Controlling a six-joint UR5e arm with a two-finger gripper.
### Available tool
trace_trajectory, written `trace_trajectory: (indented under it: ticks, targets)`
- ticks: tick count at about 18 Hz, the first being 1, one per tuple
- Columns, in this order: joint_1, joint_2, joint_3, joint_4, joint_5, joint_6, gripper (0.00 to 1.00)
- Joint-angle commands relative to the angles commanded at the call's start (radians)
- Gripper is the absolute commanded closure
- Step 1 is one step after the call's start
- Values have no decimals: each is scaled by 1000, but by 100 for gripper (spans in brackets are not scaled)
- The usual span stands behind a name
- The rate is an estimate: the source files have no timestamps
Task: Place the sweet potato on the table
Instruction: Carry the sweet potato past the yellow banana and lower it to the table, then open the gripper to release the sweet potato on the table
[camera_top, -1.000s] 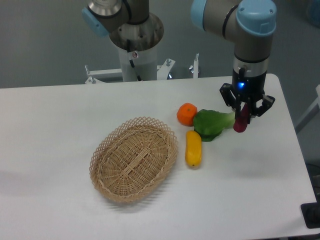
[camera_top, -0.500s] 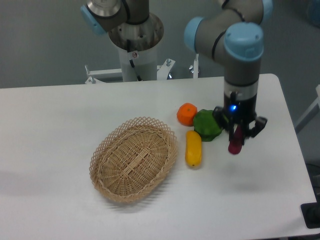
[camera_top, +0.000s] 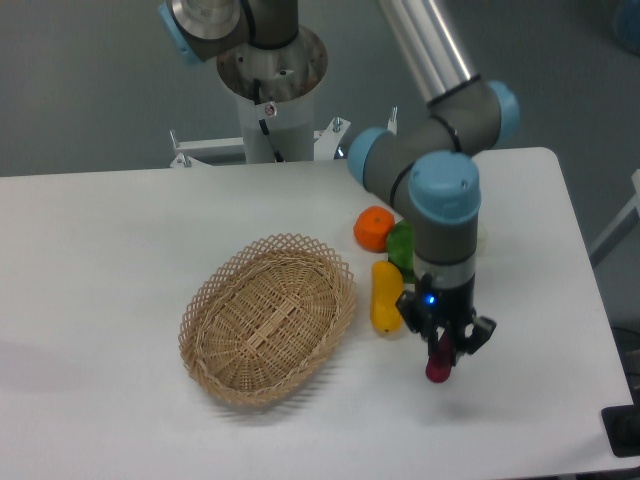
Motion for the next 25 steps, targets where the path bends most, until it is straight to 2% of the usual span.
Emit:
trace_trajectory:
  ticks: [6,12,13,14,16,19,25]
  targets:
    - [-14,-41,-8,3,12,-2,62]
    - [-20,-45,-18,3,12,-5,61]
    - [-20,-43,-18,3,12,-5,56]
    - [-20,-42,-12,3,12,-5,44]
    - [-20,-31,0,3,12,-2,0]
    - [-23,6,-3,0,15,-37,0]
    - [-26,101,-5,-5,17,-238,0]
